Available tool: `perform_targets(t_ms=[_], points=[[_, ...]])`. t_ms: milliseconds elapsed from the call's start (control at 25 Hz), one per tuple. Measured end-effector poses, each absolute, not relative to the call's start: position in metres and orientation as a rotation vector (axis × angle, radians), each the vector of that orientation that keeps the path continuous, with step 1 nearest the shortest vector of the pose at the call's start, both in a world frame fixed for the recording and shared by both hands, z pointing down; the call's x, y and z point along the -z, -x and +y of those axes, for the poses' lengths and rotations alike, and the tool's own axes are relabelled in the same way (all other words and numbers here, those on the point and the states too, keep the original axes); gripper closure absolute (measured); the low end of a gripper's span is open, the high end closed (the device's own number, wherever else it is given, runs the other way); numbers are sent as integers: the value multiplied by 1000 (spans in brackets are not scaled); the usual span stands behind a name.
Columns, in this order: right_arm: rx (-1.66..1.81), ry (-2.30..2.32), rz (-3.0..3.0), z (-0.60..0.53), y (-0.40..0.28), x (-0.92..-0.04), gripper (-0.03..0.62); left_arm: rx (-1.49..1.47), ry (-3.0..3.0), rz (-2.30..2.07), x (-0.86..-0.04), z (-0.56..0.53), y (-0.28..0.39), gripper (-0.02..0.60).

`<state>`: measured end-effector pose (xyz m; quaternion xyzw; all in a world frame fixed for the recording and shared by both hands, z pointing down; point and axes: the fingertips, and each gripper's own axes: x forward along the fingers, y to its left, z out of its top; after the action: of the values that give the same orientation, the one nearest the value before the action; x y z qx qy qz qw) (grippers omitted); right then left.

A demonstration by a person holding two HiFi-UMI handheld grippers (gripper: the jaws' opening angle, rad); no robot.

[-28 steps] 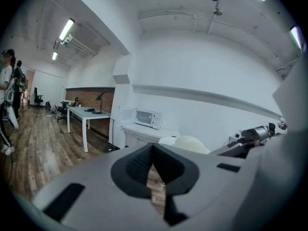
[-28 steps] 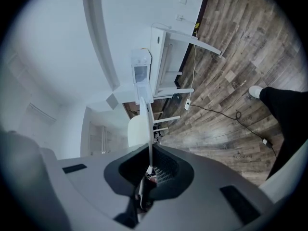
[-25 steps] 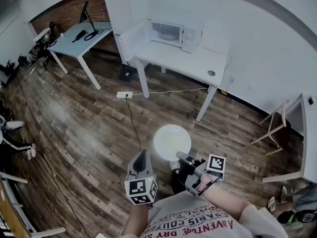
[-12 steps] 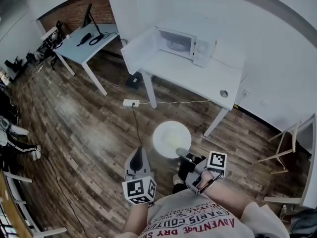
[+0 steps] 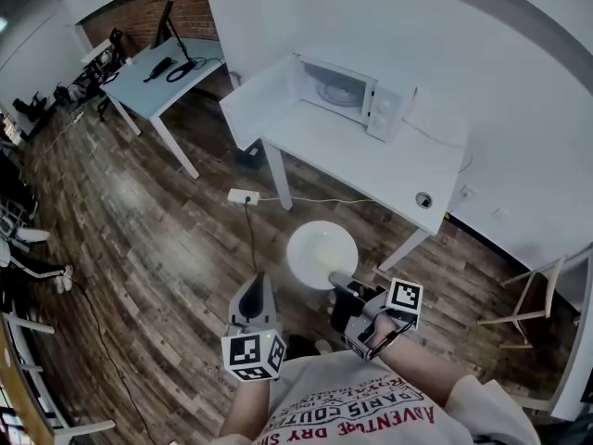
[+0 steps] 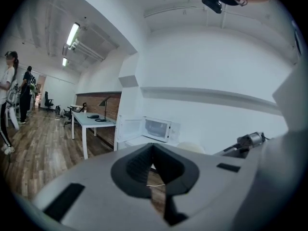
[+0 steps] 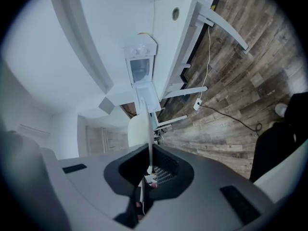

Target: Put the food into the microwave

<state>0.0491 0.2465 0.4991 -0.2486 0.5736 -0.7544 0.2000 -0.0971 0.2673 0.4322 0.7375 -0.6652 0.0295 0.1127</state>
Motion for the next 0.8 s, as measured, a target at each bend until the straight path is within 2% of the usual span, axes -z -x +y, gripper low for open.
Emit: perform_targets(t_ms=[440,800], points=[[2103,739,1555,170,-45,-511,572,-145,-2214,-1912,-436,186,107,575],[1997,834,1448,73,-30,-508,572,-165,-2356,-1756,-429,57,125,575]])
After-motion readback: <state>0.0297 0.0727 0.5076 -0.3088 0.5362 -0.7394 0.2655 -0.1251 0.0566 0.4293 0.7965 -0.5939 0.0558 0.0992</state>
